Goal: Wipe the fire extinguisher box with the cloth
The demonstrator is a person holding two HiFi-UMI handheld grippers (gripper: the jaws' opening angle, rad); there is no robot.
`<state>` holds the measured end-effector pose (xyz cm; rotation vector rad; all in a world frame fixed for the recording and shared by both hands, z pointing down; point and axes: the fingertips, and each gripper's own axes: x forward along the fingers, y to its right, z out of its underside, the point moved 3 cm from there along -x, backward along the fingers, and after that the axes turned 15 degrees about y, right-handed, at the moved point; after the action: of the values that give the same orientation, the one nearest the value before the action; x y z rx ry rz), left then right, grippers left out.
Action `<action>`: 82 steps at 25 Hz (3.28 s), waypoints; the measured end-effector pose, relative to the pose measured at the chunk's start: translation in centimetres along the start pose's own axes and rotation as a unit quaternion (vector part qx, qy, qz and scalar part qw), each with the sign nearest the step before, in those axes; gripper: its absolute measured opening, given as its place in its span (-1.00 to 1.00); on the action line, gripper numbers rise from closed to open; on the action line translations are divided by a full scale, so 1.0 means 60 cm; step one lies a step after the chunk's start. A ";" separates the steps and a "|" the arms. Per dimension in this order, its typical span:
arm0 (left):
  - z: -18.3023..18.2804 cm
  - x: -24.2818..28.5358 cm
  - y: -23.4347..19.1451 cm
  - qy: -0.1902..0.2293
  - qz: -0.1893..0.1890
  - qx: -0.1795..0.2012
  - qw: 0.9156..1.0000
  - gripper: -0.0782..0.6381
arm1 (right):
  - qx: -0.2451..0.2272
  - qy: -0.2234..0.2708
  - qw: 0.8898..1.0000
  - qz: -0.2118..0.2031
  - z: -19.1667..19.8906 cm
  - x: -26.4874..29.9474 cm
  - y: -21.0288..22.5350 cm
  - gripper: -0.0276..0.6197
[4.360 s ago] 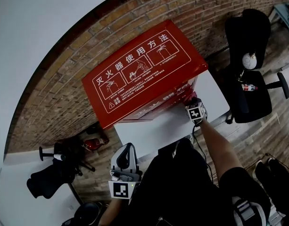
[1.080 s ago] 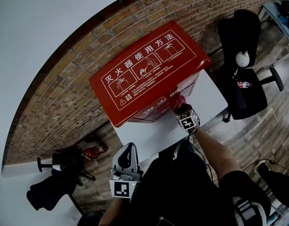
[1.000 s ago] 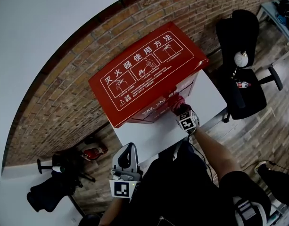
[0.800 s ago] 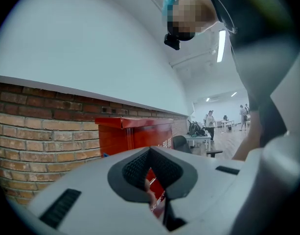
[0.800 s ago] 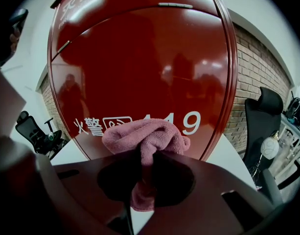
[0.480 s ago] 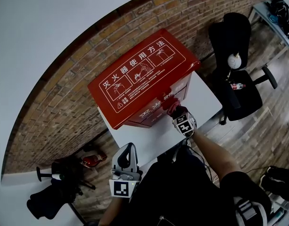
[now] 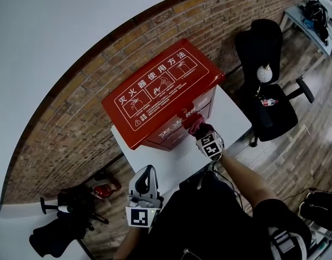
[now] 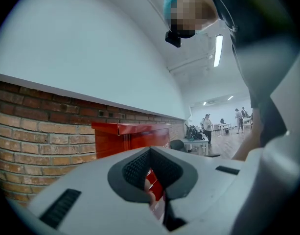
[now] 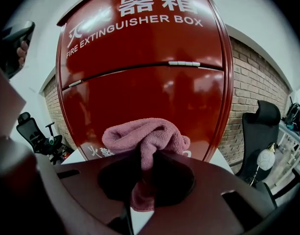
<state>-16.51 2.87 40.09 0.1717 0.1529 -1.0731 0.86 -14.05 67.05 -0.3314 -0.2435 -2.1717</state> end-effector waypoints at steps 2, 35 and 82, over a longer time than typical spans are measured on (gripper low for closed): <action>-0.001 0.000 0.000 0.004 0.001 -0.002 1.000 -0.64 | -0.001 0.007 1.000 0.000 -0.015 -0.005 -0.002 -0.72; -0.012 0.006 0.007 0.023 0.029 -0.016 0.999 -0.64 | -0.018 0.097 0.995 0.007 -0.206 -0.074 -0.016 -0.72; -0.012 0.007 0.005 0.031 0.030 -0.019 0.999 -0.64 | -0.041 0.209 0.977 -0.012 -0.423 -0.160 -0.052 -0.72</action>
<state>-16.10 2.80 39.30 0.1751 0.2223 -1.0049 -0.01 -12.38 39.83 0.0891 0.0789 -2.2202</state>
